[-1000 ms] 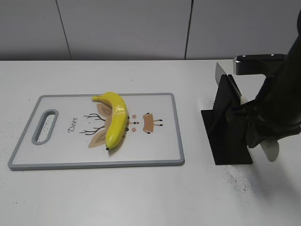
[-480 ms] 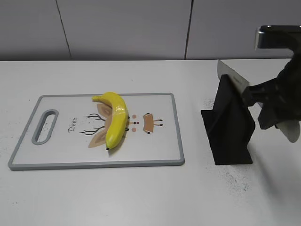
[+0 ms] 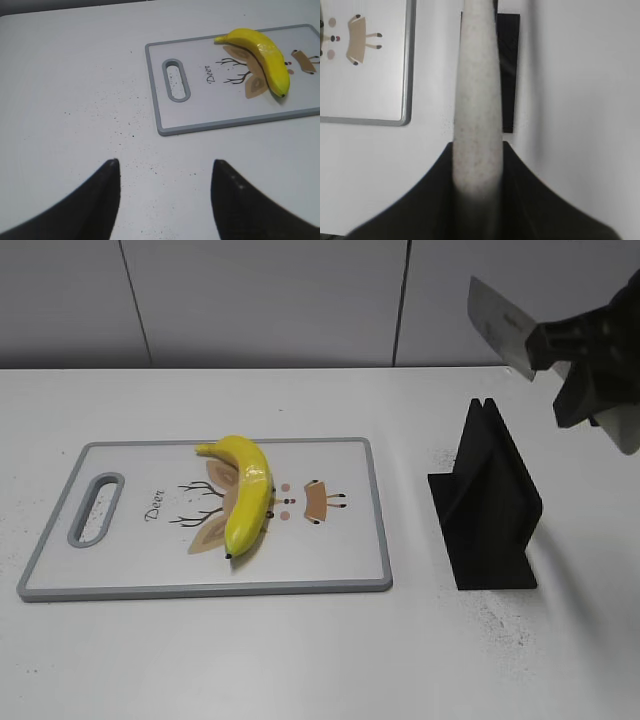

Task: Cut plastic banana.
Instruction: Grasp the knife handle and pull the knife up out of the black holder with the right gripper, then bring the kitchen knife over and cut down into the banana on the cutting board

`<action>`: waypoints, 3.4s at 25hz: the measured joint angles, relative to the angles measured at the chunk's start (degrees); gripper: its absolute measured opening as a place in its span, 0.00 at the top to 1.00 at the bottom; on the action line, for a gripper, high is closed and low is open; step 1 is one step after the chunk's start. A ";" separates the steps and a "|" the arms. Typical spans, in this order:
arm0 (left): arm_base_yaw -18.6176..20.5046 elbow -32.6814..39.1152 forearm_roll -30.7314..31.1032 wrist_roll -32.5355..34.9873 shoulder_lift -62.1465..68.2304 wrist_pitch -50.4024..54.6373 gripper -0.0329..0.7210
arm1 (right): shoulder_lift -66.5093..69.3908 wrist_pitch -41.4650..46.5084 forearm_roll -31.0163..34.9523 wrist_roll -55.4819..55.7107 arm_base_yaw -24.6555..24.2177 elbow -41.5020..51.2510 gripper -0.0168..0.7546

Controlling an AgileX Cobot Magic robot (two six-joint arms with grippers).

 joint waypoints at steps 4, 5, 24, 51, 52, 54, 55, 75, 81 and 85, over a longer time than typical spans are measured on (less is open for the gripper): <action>0.00 0.00 0.00 0.58 0.00 -0.25 0.22 | -0.07 1.26 -0.48 -6.02 0.00 -3.03 0.77; 0.00 -0.11 0.00 1.35 0.07 -0.59 0.22 | -0.13 1.34 -0.28 -9.48 0.00 -3.41 0.77; -10.46 -14.17 -4.33 23.59 34.79 -10.79 0.25 | 10.35 4.95 7.16 -59.20 0.00 -13.85 0.77; -22.55 -52.49 -1.70 53.25 94.66 -0.34 0.28 | 30.85 10.26 24.37 -96.75 0.00 -30.56 0.77; -22.55 -52.49 -1.47 53.32 95.29 -0.82 0.30 | 30.97 10.21 24.49 -97.00 0.00 -30.56 0.77; -22.55 -52.49 -1.18 53.36 96.46 -2.01 0.36 | 31.17 10.01 25.18 -97.22 -0.13 -30.56 0.77; -22.55 -52.49 -1.18 53.36 96.80 -2.76 0.40 | 31.39 9.94 25.89 -97.27 -0.31 -30.56 0.77; -22.59 -52.56 -2.36 55.32 111.47 -19.75 0.97 | 43.73 2.71 20.58 -87.80 -2.89 -30.94 0.74; -23.00 -54.34 -2.21 55.44 119.01 -21.12 0.96 | 52.02 2.72 16.10 -85.08 -1.87 -31.61 0.73; -23.20 -54.34 -1.11 54.14 118.30 -21.10 0.96 | 51.52 2.90 13.29 -82.14 -0.93 -31.75 0.73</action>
